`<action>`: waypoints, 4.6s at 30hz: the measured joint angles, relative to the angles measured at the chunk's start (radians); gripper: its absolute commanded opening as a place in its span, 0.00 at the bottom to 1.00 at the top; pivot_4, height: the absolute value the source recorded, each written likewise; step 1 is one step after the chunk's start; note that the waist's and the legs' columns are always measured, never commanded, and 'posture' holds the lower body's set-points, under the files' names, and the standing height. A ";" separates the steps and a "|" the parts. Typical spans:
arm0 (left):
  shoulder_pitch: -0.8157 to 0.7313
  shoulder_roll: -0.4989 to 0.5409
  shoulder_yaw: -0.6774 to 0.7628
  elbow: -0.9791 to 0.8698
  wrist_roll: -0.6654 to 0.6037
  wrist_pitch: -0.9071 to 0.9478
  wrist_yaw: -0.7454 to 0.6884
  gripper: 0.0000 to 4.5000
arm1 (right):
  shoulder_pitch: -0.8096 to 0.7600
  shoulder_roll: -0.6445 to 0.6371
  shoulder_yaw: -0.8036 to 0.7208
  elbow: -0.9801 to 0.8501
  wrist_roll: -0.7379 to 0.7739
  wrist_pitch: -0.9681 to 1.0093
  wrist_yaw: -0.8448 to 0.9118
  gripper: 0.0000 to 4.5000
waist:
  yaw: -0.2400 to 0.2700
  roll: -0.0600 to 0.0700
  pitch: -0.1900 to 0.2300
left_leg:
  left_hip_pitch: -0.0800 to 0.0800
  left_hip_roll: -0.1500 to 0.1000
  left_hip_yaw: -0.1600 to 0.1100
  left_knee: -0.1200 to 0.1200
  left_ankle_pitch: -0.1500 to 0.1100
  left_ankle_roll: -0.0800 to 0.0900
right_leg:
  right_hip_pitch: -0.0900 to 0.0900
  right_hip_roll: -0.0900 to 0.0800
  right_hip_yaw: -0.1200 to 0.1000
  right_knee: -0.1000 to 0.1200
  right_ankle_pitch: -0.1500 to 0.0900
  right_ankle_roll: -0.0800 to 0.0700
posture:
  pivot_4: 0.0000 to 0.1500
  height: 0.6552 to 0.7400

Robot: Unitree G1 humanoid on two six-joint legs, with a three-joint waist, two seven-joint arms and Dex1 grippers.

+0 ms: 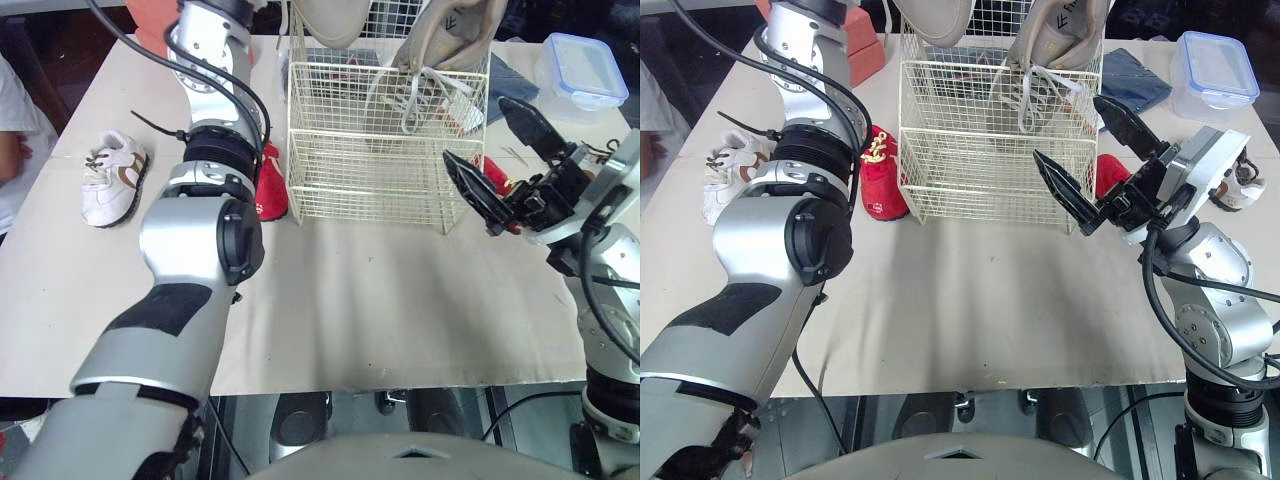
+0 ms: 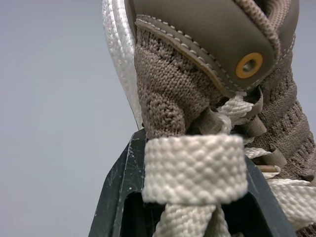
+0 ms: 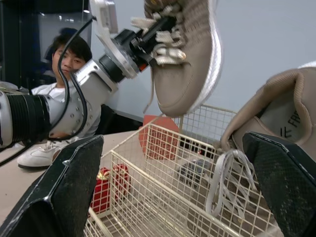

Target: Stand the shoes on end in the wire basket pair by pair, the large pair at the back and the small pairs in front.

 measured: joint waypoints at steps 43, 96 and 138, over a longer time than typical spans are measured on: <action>0.533 -0.017 -0.182 -1.131 -0.302 0.951 -0.208 0.17 | -0.183 0.073 0.004 0.032 0.159 0.133 -0.155 1.00 | -0.002 0.002 0.001 | 0.001 0.000 -0.005 0.000 0.000 0.000 | 0.000 0.000 0.002 0.001 0.000 0.000 | 1.00 0.36; 0.469 0.183 -0.194 -1.314 -0.678 1.447 -0.429 1.00 | -0.216 0.080 0.062 0.118 0.078 0.171 -0.092 0.23 | 0.000 0.007 0.001 | 0.002 0.001 -0.005 -0.002 0.000 0.000 | 0.000 0.000 0.003 -0.001 0.000 0.000 | 1.00 0.36; 0.401 0.086 -0.141 -1.323 -0.491 1.454 -0.037 0.15 | -0.207 0.048 0.017 0.060 0.244 0.240 -0.068 0.98 | 0.001 0.009 0.001 | 0.002 0.000 -0.006 -0.003 0.000 0.000 | 0.000 0.000 0.005 -0.001 0.000 0.000 | 1.00 0.36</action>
